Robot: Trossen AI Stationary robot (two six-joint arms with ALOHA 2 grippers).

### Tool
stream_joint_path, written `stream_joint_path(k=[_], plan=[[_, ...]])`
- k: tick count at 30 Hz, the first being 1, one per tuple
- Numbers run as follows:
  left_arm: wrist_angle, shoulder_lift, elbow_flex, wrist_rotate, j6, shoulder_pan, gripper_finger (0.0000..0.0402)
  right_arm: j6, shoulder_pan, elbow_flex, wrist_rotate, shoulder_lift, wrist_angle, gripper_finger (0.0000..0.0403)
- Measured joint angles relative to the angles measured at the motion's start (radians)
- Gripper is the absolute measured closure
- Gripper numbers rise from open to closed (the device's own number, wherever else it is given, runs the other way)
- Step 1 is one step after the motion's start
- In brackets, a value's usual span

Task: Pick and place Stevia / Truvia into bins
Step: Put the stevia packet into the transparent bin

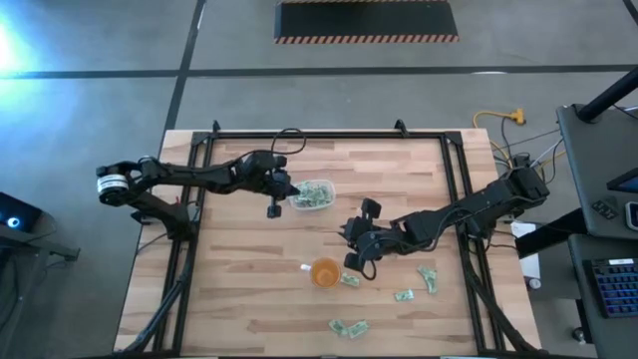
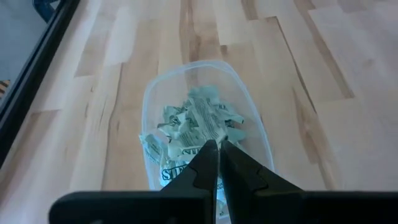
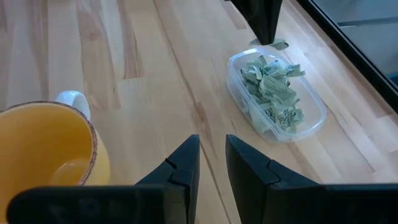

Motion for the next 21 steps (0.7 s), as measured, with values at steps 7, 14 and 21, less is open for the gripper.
stream_joint_path(k=[7, 14, 21], plan=[[0.013, 0.0, -0.003, 0.011, -0.013, 0.001, 0.0401, 0.0, 0.0, 0.0, 0.0, 0.0, 0.0, 0.0335], [0.069, 0.103, -0.002, 0.027, -0.02, 0.001, 0.0401, 0.0, 0.0, -0.002, 0.0, 0.0, 0.0, 0.0335], [0.144, 0.191, 0.016, 0.021, -0.016, 0.006, 0.0401, 0.0, 0.0, -0.011, 0.0, 0.0, 0.0, 0.0335]])
